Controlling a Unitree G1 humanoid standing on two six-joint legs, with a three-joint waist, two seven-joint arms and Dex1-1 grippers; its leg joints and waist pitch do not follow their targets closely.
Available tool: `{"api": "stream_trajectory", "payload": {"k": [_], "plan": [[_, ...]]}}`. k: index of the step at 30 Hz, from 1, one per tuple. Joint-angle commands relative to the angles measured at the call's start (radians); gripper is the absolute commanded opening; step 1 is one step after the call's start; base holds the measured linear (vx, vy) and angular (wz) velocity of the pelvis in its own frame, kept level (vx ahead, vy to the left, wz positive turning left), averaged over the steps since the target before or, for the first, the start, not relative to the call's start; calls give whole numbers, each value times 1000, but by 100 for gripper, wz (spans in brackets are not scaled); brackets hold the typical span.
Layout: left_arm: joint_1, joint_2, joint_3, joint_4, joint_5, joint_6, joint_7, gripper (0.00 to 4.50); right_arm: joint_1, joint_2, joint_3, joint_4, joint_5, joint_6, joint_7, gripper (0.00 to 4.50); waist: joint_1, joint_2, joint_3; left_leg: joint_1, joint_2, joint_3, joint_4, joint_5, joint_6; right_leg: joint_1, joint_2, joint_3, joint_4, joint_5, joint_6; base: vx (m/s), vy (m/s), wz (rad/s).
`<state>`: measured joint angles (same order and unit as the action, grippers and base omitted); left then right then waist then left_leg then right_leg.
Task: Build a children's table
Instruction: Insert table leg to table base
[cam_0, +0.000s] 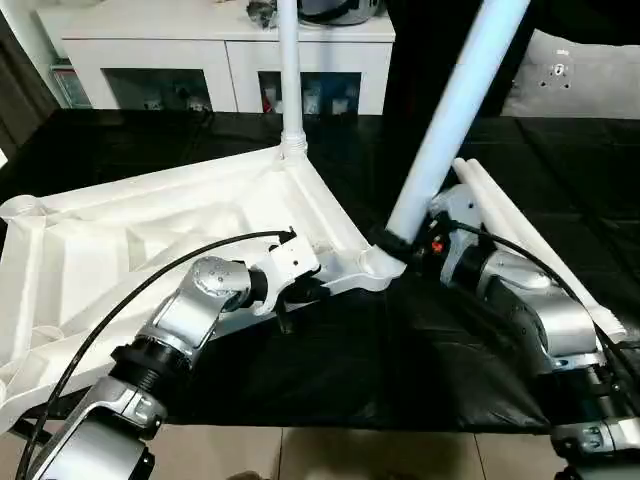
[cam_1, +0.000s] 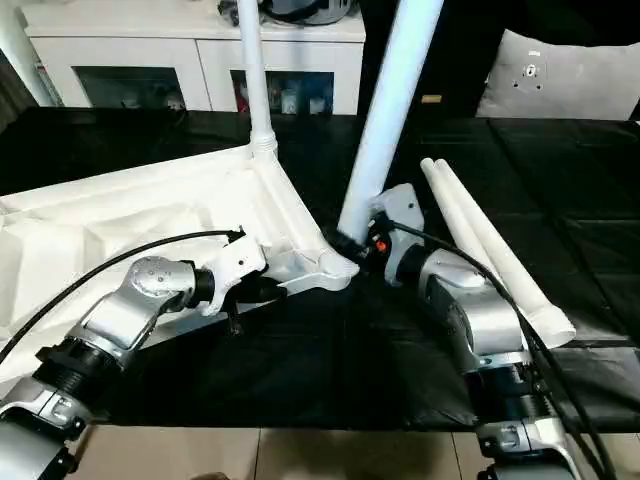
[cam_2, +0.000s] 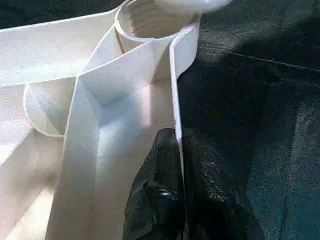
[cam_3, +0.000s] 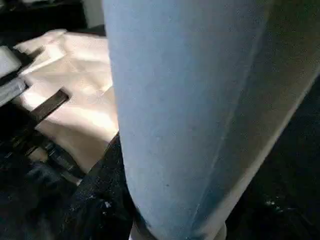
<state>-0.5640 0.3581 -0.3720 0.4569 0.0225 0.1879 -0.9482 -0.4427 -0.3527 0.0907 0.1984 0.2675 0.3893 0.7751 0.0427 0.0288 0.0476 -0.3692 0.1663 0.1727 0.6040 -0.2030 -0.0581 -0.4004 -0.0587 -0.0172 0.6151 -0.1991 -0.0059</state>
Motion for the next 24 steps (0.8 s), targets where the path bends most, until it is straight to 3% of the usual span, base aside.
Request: {"api": "stream_trajectory", "payload": {"k": [1,3,5,7,8,14,20,24], "plan": [[25,33,-52,-22,3,-76,-102,0,-42,-21,29,11,-17,22,47,190,5,-6,-70,5,48,-16,-61,-70,80,63,-69,33,-54,36,-276,0,0,0],[36,53,-77,-43,13,-91,-141,0,-54,-26,42,31,-32,23,53,190,4,-3,-68,6,51,-16,-62,-74,85,59,-71,32,-55,30,-281,0,0,0],[39,60,-85,-46,23,-104,-145,0,-55,-32,53,32,-34,40,61,190,8,-11,-64,11,54,-11,-64,-97,79,54,-70,33,-60,-25,-277,0,0,0],[40,61,-84,-47,24,-111,-151,0,-51,-39,65,31,-35,51,72,190,18,-6,-64,15,57,-12,-66,-106,67,52,-72,34,-60,-48,-272,0,0,0],[41,64,-85,-51,23,-116,-163,0,-46,-45,76,31,-37,62,80,190,18,-11,-64,14,56,-12,-67,-104,62,53,-70,33,-58,-44,-268,0,0,0],[30,63,-83,-32,41,-145,-148,0,-33,-51,102,25,-36,102,112,190,19,-12,-65,10,53,-13,-66,-99,54,57,-73,35,-58,-37,-255,0,0,0],[18,58,-84,-2,57,-159,-128,0,-24,-58,114,7,-29,123,133,190,19,-12,-60,14,55,-14,-71,-147,35,52,-73,35,-66,-120,-242,0,0,0],[21,56,-79,-9,55,-158,-129,0,-24,-50,114,17,-30,120,125,190,19,-13,-61,13,54,-15,-72,-147,28,52,-73,36,-67,-126,-237,0,0,0]]}}
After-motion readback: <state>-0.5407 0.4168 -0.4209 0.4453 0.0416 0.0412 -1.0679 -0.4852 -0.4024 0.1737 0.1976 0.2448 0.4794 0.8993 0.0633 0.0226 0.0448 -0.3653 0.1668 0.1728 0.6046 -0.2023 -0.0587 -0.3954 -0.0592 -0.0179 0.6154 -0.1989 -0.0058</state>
